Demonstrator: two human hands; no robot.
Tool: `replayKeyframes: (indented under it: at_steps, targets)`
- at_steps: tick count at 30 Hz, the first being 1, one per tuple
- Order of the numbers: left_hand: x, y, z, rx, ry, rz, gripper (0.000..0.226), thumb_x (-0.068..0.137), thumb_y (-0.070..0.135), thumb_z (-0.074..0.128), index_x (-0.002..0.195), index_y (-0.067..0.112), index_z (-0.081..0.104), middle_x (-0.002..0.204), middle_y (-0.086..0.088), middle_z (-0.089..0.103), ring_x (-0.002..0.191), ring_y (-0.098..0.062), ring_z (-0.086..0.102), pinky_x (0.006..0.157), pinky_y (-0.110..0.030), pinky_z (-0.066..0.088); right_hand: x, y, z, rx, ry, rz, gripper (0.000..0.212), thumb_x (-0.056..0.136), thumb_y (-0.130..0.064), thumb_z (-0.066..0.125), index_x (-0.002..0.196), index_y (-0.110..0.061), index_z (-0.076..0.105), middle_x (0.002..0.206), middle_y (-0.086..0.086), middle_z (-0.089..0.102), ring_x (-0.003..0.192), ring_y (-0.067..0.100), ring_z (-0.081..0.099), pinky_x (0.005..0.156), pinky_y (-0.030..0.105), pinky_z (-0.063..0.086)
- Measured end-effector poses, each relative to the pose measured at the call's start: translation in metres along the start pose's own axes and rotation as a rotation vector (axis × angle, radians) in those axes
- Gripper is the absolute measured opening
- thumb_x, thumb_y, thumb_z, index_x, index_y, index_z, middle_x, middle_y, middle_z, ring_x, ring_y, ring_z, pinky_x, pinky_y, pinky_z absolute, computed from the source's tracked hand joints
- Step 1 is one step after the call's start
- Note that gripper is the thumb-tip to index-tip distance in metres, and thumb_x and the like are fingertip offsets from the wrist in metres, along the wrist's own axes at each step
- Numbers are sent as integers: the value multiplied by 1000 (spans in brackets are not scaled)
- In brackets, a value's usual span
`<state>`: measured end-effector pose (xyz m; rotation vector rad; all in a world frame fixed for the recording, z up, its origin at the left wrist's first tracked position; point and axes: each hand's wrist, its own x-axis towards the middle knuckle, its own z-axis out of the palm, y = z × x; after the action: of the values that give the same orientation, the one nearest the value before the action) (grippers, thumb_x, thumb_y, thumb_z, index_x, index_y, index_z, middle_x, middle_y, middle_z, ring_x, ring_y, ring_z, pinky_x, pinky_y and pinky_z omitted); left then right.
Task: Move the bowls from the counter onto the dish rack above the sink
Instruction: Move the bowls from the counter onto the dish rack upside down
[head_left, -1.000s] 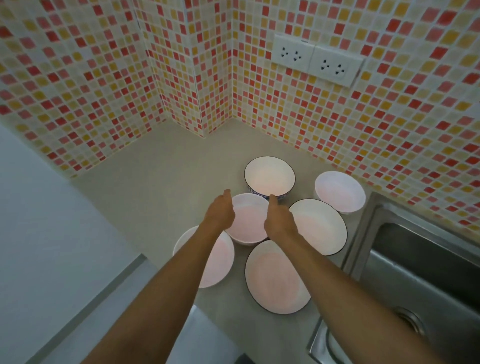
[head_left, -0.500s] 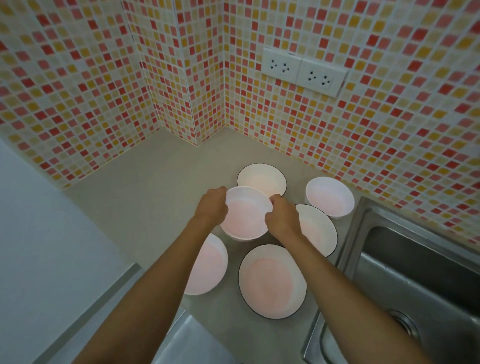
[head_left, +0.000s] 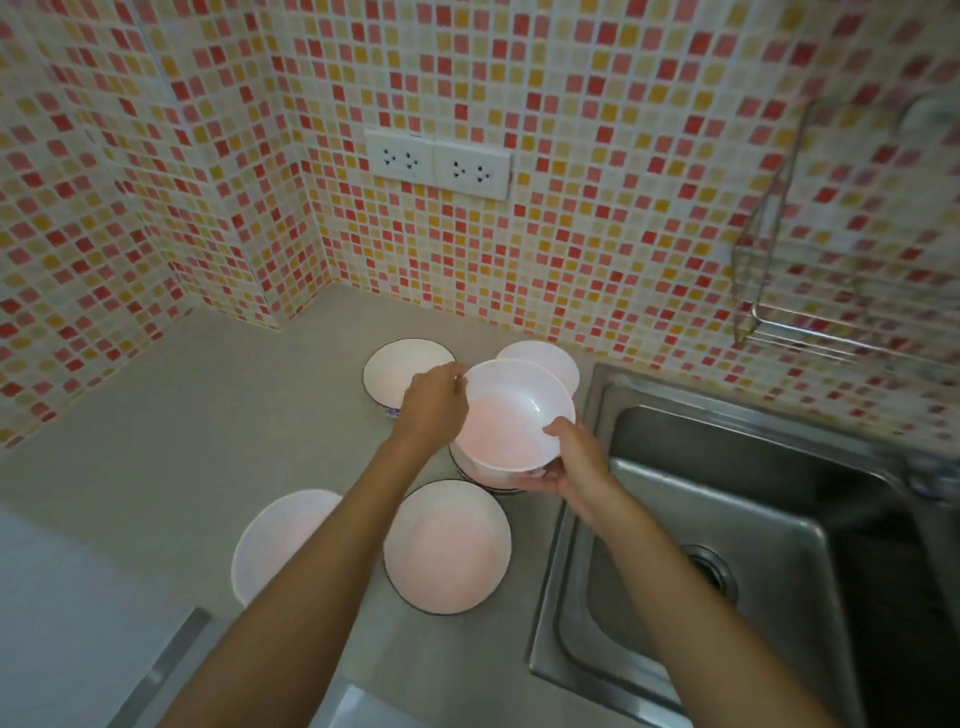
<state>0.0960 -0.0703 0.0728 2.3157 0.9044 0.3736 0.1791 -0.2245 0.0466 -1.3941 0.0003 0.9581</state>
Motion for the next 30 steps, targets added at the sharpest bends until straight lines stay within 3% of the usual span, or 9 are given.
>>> replayKeyframes:
  at_steps: [3, 6, 10, 14, 18, 23, 26, 29, 30]
  targets:
    - [-20, 41, 32, -280, -37, 15, 35, 101, 18, 32, 127, 10, 53, 128, -12, 59, 110, -26, 53, 87, -27, 37, -19, -6, -42, 73, 29, 1, 40, 93, -14, 45, 132, -21, 39, 117, 10, 52, 92, 35, 63, 67, 50, 60]
    - [-43, 82, 64, -490, -74, -10, 37, 102, 25, 29, 132, 16, 49, 135, -5, 52, 108, -14, 46, 93, -27, 36, -39, -9, -89, 84, 19, -38, 48, 91, -13, 47, 136, -26, 36, 128, 11, 47, 108, 39, 57, 72, 53, 59]
    - [-65, 122, 108, -565, -131, -69, 39, 100, 35, 33, 132, 19, 48, 136, -5, 51, 119, -22, 48, 101, -38, 37, -64, -7, -150, 119, 5, -62, 50, 90, -9, 48, 136, -30, 40, 130, 10, 47, 113, 37, 53, 72, 50, 59]
    - [-83, 141, 149, -577, -194, 35, 39, 100, 37, 32, 127, 19, 54, 126, -3, 58, 116, -22, 53, 91, -30, 41, -80, 4, -203, 212, 75, -40, 46, 84, -6, 51, 123, -31, 48, 129, 15, 46, 107, 40, 55, 65, 47, 59]
    - [-109, 138, 188, -483, -180, 89, 43, 100, 34, 34, 136, 14, 48, 138, -2, 52, 128, -17, 46, 100, -23, 32, -94, 26, -255, 271, 151, 1, 62, 76, -8, 54, 133, -27, 41, 136, 17, 42, 110, 44, 54, 63, 47, 59]
    - [-150, 91, 240, -59, -318, 191, 46, 100, 30, 34, 143, 15, 37, 152, -1, 33, 140, -19, 32, 113, -32, 27, -102, 57, -302, 313, 221, 43, 58, 86, 1, 47, 137, -26, 38, 135, 17, 42, 105, 40, 55, 60, 47, 60]
    - [-174, 66, 259, 156, -432, 242, 56, 100, 40, 20, 146, 10, 26, 156, -4, 20, 145, -20, 15, 117, -31, 7, -104, 75, -319, 352, 239, 59, 59, 84, -1, 52, 137, -25, 40, 135, 17, 42, 106, 39, 55, 65, 48, 59]
    - [-188, 49, 268, 282, -471, 276, 94, 81, 66, -13, 147, 9, 23, 157, -6, 19, 146, -19, 11, 116, -31, -2, -104, 90, -331, 379, 254, 76, 56, 88, 1, 51, 136, -25, 40, 135, 17, 42, 109, 39, 54, 67, 50, 59]
    - [-189, 44, 270, 309, -471, 271, 97, 79, 67, -16, 146, 9, 23, 157, -6, 19, 146, -19, 10, 117, -33, -2, -104, 94, -334, 376, 257, 85, 56, 88, 2, 52, 136, -25, 41, 135, 16, 42, 110, 39, 53, 68, 50, 60]
